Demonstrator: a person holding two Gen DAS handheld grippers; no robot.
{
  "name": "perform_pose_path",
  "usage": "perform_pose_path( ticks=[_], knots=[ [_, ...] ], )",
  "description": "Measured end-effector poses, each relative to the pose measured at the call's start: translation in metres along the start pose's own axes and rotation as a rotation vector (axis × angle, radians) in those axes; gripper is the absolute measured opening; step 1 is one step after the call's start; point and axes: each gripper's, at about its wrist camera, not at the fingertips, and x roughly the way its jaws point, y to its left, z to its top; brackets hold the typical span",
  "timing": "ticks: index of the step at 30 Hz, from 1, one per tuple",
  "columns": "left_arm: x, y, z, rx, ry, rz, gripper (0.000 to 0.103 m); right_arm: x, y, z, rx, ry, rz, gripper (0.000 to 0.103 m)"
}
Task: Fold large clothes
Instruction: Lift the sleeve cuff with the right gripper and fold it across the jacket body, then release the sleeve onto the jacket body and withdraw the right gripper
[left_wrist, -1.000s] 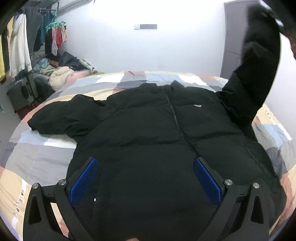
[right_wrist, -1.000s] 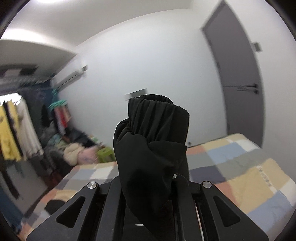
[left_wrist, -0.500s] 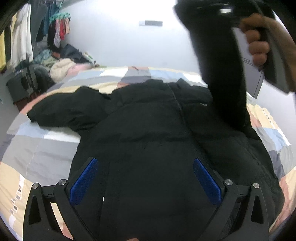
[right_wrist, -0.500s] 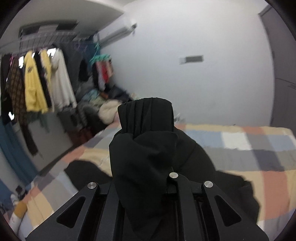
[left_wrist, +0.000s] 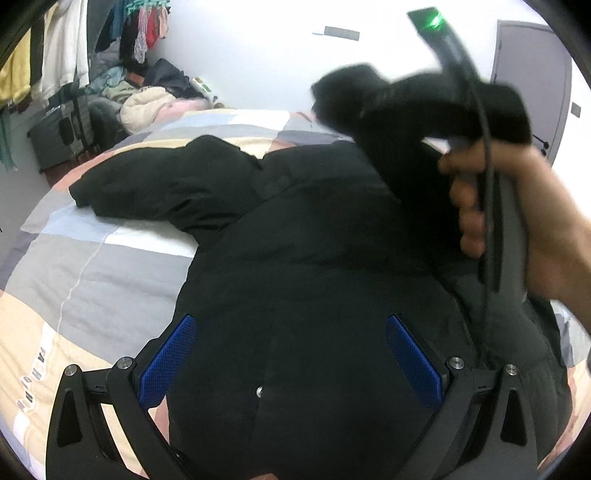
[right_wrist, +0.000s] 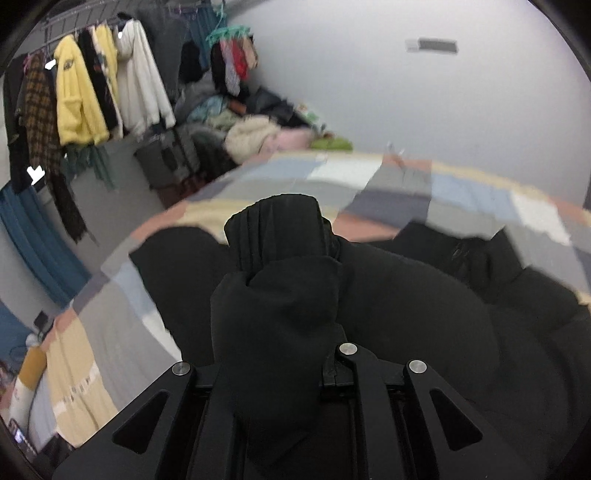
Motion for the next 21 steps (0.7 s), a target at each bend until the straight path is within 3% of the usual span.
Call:
perform_pose_path(
  ticks=[6,10,13,19,21],
  knots=[
    [0.005,0.004,-0.004,-0.002,0.028,-0.037,0.103,0.042,0.001,-0.033,-0.028,0.103,-0.028,0.011],
    [0.010,0.004,-0.005,-0.006,0.029,-0.035,0.103,0.050,-0.002,-0.048,-0.017,0.102,-0.029,0.014],
    [0.012,0.005,-0.005,-0.011,0.042,-0.029,0.103,0.042,-0.005,-0.049,0.011,0.084,0.001,0.025],
    [0.004,0.004,0.000,-0.011,0.022,-0.031,0.103,0.022,0.003,-0.045,-0.005,0.069,0.045,0.062],
    [-0.001,0.001,0.001,0.002,0.011,-0.027,0.103,0.008,0.002,-0.043,0.001,0.047,0.051,0.064]
  ],
)
